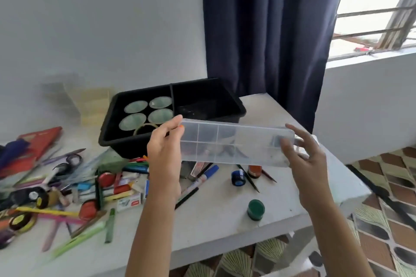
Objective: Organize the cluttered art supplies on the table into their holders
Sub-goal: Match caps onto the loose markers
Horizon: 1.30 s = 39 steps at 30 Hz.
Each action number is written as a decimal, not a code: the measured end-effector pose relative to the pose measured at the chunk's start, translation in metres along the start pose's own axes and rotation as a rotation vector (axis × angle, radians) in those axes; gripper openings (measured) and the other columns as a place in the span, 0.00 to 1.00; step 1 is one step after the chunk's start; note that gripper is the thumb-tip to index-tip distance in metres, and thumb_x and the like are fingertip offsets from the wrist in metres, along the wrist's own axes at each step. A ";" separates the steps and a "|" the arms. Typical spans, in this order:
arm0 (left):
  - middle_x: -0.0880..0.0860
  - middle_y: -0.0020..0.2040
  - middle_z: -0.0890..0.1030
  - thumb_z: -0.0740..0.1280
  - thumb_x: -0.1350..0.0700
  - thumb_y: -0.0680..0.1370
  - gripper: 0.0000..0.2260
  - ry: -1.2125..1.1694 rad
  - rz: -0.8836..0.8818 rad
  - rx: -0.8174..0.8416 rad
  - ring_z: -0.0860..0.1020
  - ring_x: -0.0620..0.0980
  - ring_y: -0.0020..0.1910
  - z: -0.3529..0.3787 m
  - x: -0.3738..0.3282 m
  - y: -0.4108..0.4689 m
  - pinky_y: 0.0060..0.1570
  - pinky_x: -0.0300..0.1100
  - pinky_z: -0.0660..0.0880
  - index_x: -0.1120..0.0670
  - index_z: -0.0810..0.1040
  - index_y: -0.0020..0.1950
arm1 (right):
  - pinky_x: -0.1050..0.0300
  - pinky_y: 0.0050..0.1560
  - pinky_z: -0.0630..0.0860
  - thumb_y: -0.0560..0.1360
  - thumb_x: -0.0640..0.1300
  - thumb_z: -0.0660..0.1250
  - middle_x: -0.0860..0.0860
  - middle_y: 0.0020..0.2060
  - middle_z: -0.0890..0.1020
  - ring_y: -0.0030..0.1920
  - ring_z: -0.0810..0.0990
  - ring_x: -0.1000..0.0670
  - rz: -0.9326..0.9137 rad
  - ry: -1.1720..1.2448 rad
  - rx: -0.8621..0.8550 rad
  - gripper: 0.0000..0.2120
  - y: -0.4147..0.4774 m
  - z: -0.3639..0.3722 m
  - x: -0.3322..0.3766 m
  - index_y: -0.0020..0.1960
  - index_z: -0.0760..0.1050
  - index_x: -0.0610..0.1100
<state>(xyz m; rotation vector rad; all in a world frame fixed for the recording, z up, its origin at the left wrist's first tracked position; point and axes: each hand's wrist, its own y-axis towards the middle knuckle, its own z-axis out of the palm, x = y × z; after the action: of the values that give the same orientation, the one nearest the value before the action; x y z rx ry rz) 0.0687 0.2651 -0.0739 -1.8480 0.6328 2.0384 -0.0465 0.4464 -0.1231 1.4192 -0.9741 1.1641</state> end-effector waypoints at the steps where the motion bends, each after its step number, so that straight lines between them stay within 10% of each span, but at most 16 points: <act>1: 0.46 0.59 0.78 0.63 0.57 0.78 0.10 -0.016 -0.005 -0.029 0.76 0.39 0.56 -0.014 -0.001 -0.002 0.58 0.36 0.72 0.49 0.80 0.56 | 0.61 0.44 0.77 0.75 0.50 0.65 0.48 0.55 0.76 0.52 0.79 0.46 -0.022 -0.015 0.009 0.15 -0.007 0.011 0.003 0.62 0.74 0.55; 5: 0.49 0.53 0.80 0.65 0.55 0.77 0.07 -0.065 -0.042 -0.194 0.78 0.46 0.53 -0.070 0.005 -0.010 0.57 0.48 0.75 0.51 0.80 0.53 | 0.61 0.43 0.76 0.76 0.49 0.64 0.48 0.56 0.73 0.47 0.79 0.53 -0.052 -0.057 0.086 0.17 -0.039 0.055 0.007 0.64 0.72 0.53; 12: 0.55 0.34 0.67 0.65 0.52 0.77 0.09 -0.168 -0.248 -0.339 0.68 0.47 0.35 -0.176 0.019 -0.028 0.46 0.40 0.69 0.57 0.71 0.45 | 0.64 0.46 0.71 0.78 0.56 0.59 0.50 0.51 0.77 0.47 0.75 0.61 0.081 0.089 0.136 0.11 -0.114 0.127 0.013 0.52 0.75 0.51; 15: 0.62 0.47 0.80 0.64 0.53 0.79 0.14 -0.187 -0.308 -0.341 0.77 0.54 0.53 -0.209 0.027 -0.039 0.65 0.50 0.66 0.63 0.77 0.56 | 0.64 0.39 0.71 0.79 0.52 0.59 0.51 0.46 0.77 0.43 0.75 0.57 0.105 0.086 0.186 0.10 -0.145 0.145 0.013 0.52 0.73 0.47; 19: 0.45 0.40 0.72 0.64 0.50 0.78 0.13 -0.158 -0.341 -0.346 0.74 0.49 0.48 -0.245 0.039 -0.052 0.56 0.41 0.62 0.60 0.75 0.52 | 0.50 0.45 0.72 0.78 0.51 0.60 0.41 0.47 0.75 0.46 0.71 0.40 0.169 0.049 0.237 0.09 -0.183 0.162 0.011 0.52 0.70 0.46; 21: 0.47 0.54 0.76 0.64 0.51 0.78 0.15 -0.156 -0.333 -0.369 0.71 0.53 0.62 -0.260 0.043 -0.061 0.58 0.41 0.64 0.60 0.76 0.60 | 0.53 0.44 0.70 0.77 0.52 0.61 0.43 0.46 0.74 0.43 0.72 0.47 0.185 0.047 0.253 0.12 -0.202 0.169 0.009 0.52 0.68 0.44; 24: 0.41 0.48 0.77 0.65 0.54 0.78 0.06 -0.147 -0.294 -0.384 0.74 0.45 0.56 -0.274 0.047 -0.069 0.54 0.40 0.65 0.53 0.79 0.51 | 0.62 0.41 0.66 0.78 0.50 0.62 0.50 0.44 0.72 0.42 0.70 0.58 0.232 0.049 0.262 0.12 -0.222 0.175 0.000 0.53 0.67 0.43; 30: 0.49 0.60 0.78 0.64 0.56 0.78 0.13 -0.153 -0.258 -0.397 0.73 0.42 0.57 -0.299 0.075 -0.077 0.58 0.38 0.65 0.58 0.78 0.61 | 0.62 0.43 0.65 0.78 0.46 0.62 0.49 0.48 0.74 0.54 0.71 0.46 0.280 0.043 0.274 0.05 -0.254 0.191 -0.016 0.53 0.69 0.47; 39: 0.44 0.68 0.71 0.58 0.57 0.81 0.16 0.073 -0.081 -0.175 0.67 0.37 0.67 -0.316 0.114 -0.082 0.64 0.30 0.62 0.53 0.71 0.68 | 0.50 0.71 0.60 0.77 0.46 0.61 0.62 0.68 0.66 0.71 0.61 0.59 0.055 -0.139 0.516 0.21 -0.247 0.179 -0.048 0.69 0.65 0.56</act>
<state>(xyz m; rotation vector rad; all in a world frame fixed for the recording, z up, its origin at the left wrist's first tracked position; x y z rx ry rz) 0.3668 0.1636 -0.2173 -2.0187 0.4014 2.0387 0.2105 0.3082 -0.2248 1.9101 -0.8429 1.4401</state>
